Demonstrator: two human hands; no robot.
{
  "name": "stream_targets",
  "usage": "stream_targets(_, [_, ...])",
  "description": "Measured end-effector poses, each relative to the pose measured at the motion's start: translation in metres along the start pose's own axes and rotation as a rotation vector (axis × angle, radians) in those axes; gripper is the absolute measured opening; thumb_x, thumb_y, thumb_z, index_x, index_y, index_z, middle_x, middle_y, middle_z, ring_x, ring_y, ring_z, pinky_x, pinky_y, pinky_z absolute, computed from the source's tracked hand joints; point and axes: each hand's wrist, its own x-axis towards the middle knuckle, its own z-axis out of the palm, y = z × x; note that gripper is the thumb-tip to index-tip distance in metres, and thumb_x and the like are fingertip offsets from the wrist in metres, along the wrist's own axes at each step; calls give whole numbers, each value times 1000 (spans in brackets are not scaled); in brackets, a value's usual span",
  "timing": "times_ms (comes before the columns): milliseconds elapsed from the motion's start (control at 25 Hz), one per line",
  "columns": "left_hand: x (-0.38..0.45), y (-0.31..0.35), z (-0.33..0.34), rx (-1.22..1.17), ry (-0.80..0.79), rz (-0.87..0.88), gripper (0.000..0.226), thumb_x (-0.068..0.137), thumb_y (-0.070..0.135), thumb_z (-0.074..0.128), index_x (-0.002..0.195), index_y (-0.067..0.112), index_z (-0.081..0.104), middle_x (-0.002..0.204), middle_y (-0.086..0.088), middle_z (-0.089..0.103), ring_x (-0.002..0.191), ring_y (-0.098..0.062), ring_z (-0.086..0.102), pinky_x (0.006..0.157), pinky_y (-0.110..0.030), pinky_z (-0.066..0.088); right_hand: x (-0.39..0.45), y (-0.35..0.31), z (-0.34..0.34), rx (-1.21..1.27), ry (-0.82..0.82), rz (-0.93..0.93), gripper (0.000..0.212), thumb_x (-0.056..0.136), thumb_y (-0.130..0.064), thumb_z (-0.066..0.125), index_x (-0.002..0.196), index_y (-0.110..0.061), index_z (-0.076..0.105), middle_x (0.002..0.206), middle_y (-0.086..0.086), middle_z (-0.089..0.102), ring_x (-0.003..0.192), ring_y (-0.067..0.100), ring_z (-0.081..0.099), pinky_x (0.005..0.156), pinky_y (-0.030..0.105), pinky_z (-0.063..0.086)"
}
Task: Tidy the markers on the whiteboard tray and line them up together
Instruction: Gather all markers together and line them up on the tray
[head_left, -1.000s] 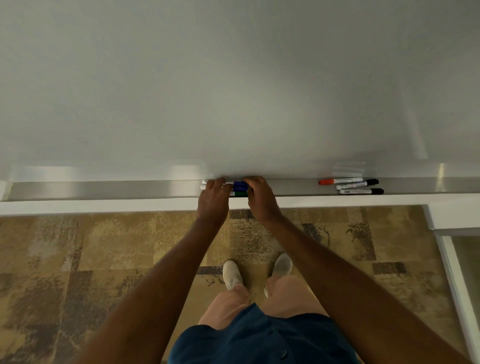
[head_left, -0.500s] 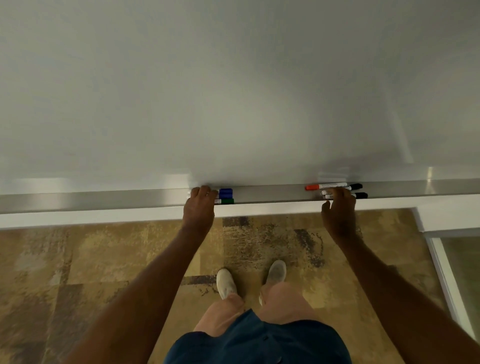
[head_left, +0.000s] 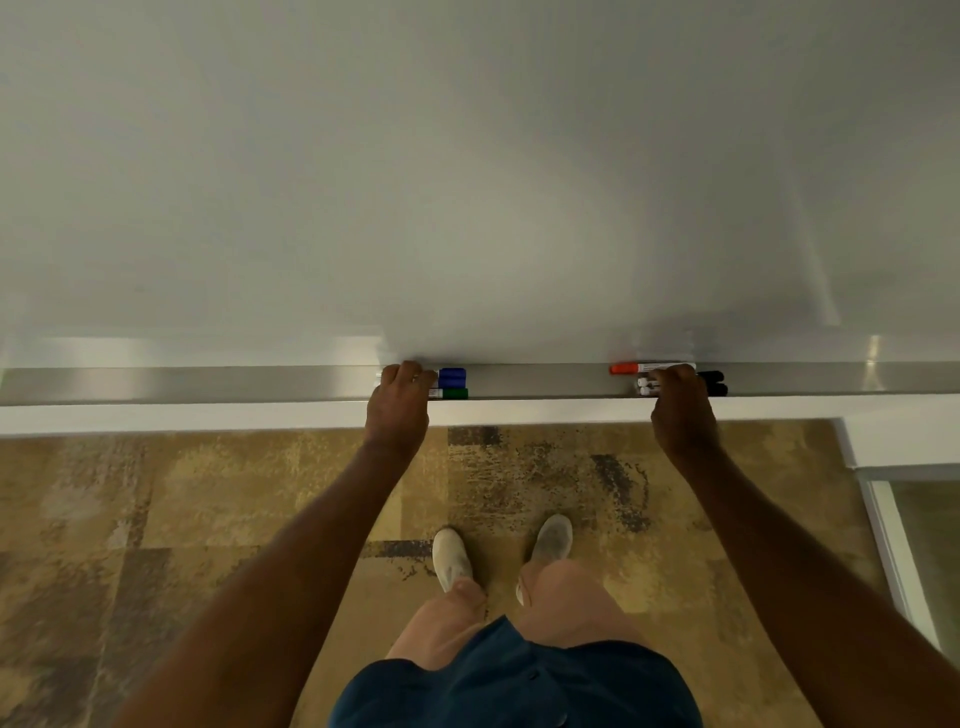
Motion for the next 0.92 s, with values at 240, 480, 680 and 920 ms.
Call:
stream_targets(240, [1, -2, 0, -3, 2, 2, 39, 80, -3, 72, 117, 9, 68, 118, -14, 64, 108, -34, 58, 75, -43, 57, 1, 1, -2, -154, -7, -28, 45, 85, 11, 62, 128, -6, 63, 123, 20, 65, 118, 42, 54, 94, 51, 51])
stream_targets(480, [1, -3, 2, 5, -6, 4, 40, 78, -4, 72, 117, 7, 67, 119, -15, 64, 108, -35, 57, 75, -43, 57, 3, 13, -1, -209, -21, -209, 46, 81, 10, 63, 124, -6, 65, 118, 20, 68, 107, 43, 60, 90, 53, 53])
stream_targets(680, [1, -2, 0, 15, -15, 10, 42, 78, -2, 73, 119, 8, 66, 121, -15, 63, 110, -34, 57, 76, -43, 57, 9, 9, -6, -89, -70, -312, 33, 88, 3, 66, 118, -8, 72, 118, 15, 73, 110, 34, 68, 97, 50, 56])
stream_targets(920, [2, -3, 2, 28, -8, 1, 40, 81, 1, 72, 119, 9, 67, 120, -13, 63, 109, -32, 57, 76, -40, 57, 3, -41, -17, 15, -138, -391, 29, 91, -4, 68, 119, -7, 71, 114, 18, 72, 105, 37, 67, 89, 45, 54])
